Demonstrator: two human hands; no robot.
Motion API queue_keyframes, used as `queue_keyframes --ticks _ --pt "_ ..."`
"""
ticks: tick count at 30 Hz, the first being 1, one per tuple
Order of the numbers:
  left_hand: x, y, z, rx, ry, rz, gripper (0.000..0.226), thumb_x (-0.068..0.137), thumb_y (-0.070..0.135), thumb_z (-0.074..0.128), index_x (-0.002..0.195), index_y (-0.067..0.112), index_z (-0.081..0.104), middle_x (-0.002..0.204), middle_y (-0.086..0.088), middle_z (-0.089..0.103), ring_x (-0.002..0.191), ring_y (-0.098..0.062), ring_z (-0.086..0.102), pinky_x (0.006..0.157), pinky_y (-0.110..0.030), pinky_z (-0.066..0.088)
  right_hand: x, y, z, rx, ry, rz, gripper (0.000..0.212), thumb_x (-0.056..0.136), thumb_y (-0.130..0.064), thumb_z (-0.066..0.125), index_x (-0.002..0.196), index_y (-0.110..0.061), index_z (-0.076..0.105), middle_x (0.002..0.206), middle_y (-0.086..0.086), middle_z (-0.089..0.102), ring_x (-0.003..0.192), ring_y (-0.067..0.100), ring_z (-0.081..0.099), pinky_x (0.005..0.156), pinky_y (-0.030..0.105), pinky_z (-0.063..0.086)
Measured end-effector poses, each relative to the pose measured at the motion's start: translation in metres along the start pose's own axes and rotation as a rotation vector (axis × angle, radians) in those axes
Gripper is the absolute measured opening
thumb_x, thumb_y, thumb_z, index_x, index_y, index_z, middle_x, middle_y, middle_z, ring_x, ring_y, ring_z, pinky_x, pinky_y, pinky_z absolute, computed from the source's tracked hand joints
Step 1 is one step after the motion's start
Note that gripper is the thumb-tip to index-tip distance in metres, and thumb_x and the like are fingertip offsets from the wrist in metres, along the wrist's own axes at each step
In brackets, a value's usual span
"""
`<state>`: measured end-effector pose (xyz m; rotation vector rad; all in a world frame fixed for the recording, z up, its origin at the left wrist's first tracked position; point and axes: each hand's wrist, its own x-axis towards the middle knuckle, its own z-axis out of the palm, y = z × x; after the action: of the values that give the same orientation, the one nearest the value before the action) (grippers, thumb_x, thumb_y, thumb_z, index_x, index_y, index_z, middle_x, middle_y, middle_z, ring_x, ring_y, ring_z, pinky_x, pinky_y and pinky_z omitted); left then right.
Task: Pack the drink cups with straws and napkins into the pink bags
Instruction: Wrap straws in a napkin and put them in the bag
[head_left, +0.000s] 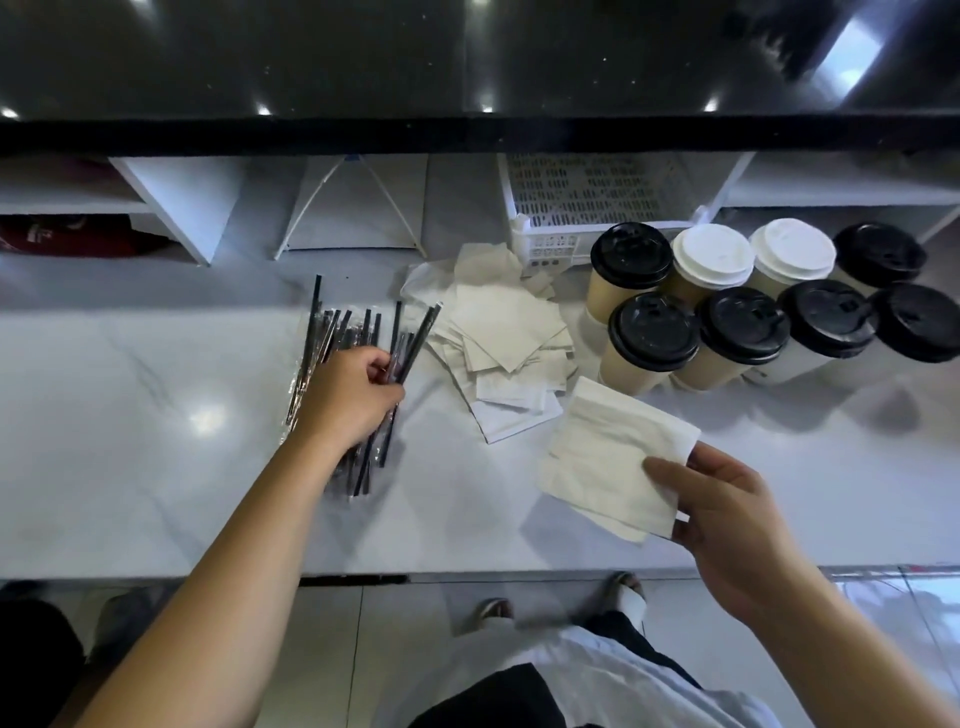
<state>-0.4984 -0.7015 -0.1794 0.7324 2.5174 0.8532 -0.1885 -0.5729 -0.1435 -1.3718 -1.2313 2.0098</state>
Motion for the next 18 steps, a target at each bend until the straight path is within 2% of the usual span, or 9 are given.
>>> queue_keyframes --ticks 2,6,9,12,16,18 --pt "0.001 0.0 -0.001 0.039 0.007 -0.01 0.019 0.08 0.007 0.072 0.092 0.022 0.072 0.086 0.002 0.069 0.084 -0.023 0.067 0.073 -0.029 0.047 0.002 -0.001 -0.002 0.003 -0.004 -0.001 0.023 0.093 0.001 0.058 0.107 -0.01 0.073 0.102 0.01 0.077 0.084 0.024 0.074 0.064 0.035 0.061" --pt "0.002 -0.001 -0.003 0.088 0.051 -0.04 0.02 0.08 0.004 0.071 0.095 0.017 0.073 0.087 0.002 0.065 0.082 -0.022 0.061 0.068 -0.026 0.038 0.005 -0.003 -0.01 0.002 -0.016 0.015 0.023 0.093 0.001 0.058 0.107 -0.01 0.073 0.101 0.01 0.077 0.083 0.023 0.074 0.064 0.034 0.06" --pt "0.002 0.0 -0.002 0.091 0.029 -0.085 0.022 0.076 0.005 0.073 0.093 0.019 0.07 0.086 0.0 0.069 0.078 -0.027 0.064 0.066 -0.029 0.045 0.011 -0.006 -0.015 0.002 -0.027 0.027 0.023 0.093 0.001 0.058 0.106 -0.01 0.073 0.1 0.009 0.078 0.081 0.022 0.075 0.064 0.035 0.059" --pt "0.003 -0.001 0.001 0.116 0.015 -0.127 0.025 0.072 0.007 0.075 0.091 0.021 0.066 0.085 -0.004 0.073 0.074 -0.028 0.067 0.068 -0.033 0.052 0.017 -0.008 -0.017 -0.002 -0.045 0.035 0.024 0.092 0.0 0.059 0.109 -0.01 0.072 0.103 0.009 0.077 0.087 0.024 0.074 0.065 0.035 0.058" --pt "0.002 0.0 0.004 0.161 -0.01 -0.161 0.03 0.073 0.012 0.076 0.1 0.024 0.069 0.092 -0.006 0.071 0.075 -0.026 0.067 0.064 -0.029 0.049 0.025 -0.011 -0.018 -0.02 -0.068 0.043 0.024 0.093 0.001 0.058 0.11 -0.011 0.072 0.103 0.008 0.077 0.091 0.026 0.073 0.064 0.035 0.059" --pt "0.002 0.001 0.004 0.198 -0.007 -0.178 0.029 0.077 0.015 0.073 0.105 0.024 0.071 0.096 -0.007 0.071 0.081 -0.028 0.066 0.067 -0.028 0.047 0.029 -0.012 -0.019 -0.032 -0.077 0.047 0.024 0.093 0.001 0.058 0.108 -0.011 0.072 0.101 0.008 0.078 0.089 0.025 0.073 0.065 0.035 0.059"
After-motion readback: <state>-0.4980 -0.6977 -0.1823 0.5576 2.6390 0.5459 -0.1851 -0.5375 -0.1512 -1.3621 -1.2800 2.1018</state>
